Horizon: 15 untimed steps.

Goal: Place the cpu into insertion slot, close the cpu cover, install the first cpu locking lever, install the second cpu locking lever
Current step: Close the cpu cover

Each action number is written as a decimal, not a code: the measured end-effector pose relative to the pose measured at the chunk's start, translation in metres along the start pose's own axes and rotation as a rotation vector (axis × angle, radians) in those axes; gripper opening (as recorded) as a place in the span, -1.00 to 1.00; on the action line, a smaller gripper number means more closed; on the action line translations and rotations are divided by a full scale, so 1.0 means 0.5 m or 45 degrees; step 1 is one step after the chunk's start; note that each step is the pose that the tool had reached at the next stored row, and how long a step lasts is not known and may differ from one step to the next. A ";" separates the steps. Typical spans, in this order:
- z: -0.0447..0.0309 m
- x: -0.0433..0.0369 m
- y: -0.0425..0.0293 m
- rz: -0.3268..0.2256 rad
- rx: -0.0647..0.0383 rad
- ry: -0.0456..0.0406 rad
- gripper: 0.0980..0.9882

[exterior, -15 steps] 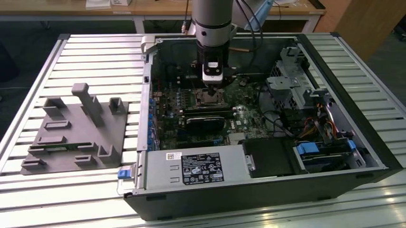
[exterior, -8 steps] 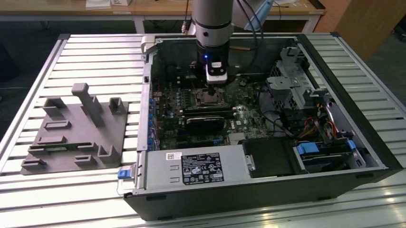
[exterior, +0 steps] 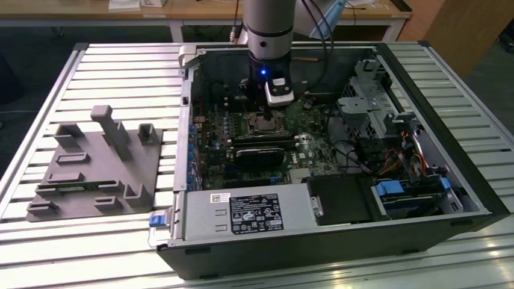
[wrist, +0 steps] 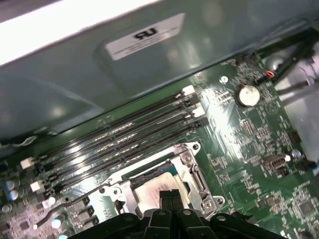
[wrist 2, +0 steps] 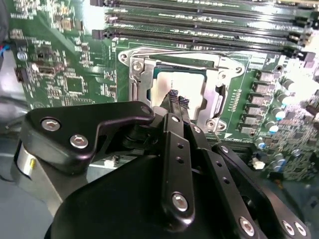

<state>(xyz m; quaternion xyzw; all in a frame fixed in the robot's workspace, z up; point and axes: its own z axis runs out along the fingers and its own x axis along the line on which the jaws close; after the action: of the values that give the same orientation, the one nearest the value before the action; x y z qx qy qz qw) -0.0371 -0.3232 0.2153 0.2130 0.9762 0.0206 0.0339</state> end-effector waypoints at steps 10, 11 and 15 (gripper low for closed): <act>0.000 0.000 0.000 -0.202 -0.012 0.011 -0.98; 0.000 0.000 0.000 -0.222 -0.013 0.012 -0.98; 0.000 0.000 0.000 -0.241 -0.014 0.013 -0.98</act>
<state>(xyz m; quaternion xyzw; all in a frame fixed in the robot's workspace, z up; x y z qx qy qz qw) -0.0371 -0.3232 0.2152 0.1194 0.9921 0.0236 0.0318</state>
